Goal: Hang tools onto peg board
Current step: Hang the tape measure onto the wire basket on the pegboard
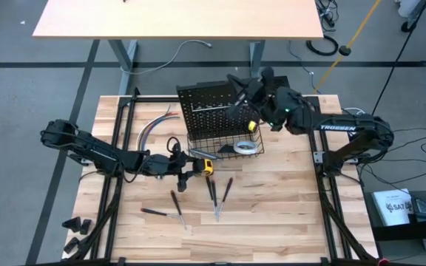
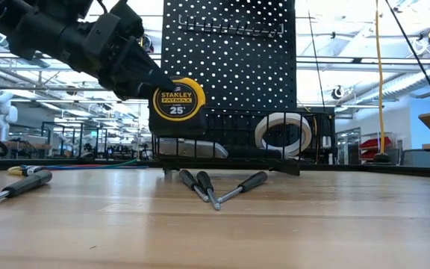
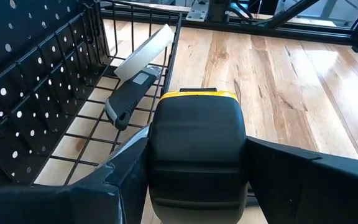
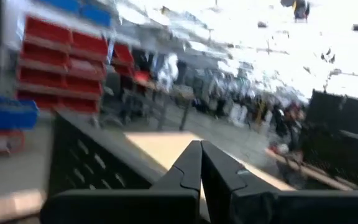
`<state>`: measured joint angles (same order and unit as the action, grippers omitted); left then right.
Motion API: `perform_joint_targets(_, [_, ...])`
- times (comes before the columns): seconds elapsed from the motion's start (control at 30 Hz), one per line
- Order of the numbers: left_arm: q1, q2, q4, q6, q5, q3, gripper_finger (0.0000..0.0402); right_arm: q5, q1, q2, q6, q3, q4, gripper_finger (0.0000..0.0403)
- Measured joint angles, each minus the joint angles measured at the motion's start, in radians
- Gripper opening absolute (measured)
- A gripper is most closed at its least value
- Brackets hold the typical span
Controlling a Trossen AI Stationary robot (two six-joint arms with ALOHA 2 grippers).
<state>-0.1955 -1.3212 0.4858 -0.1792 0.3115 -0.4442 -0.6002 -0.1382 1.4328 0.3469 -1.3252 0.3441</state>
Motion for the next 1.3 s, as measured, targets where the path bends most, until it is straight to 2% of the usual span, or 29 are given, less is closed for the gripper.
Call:
perform_joint_targets(0.37, [0.011,0.002,-0.088,-0.053,-0.005,-0.005,0.0221,0.006,-0.051,0.049,-0.051,-0.006,-0.015,0.0000])
perform_joint_targets(0.7, [0.067,0.000,-0.092,-0.051,-0.079,-0.011,0.0221,-0.026,-0.052,0.051,-0.059,-0.004,-0.026,0.0000])
perform_joint_targets(0.9, [0.108,0.001,-0.290,-0.049,-0.148,-0.100,0.0221,-0.039,-0.053,0.051,-0.067,-0.003,-0.033,0.0000])
perform_joint_targets(1.3, [0.113,0.001,-0.407,-0.045,-0.189,-0.156,0.0221,-0.056,-0.052,0.052,-0.071,-0.003,-0.037,0.0000])
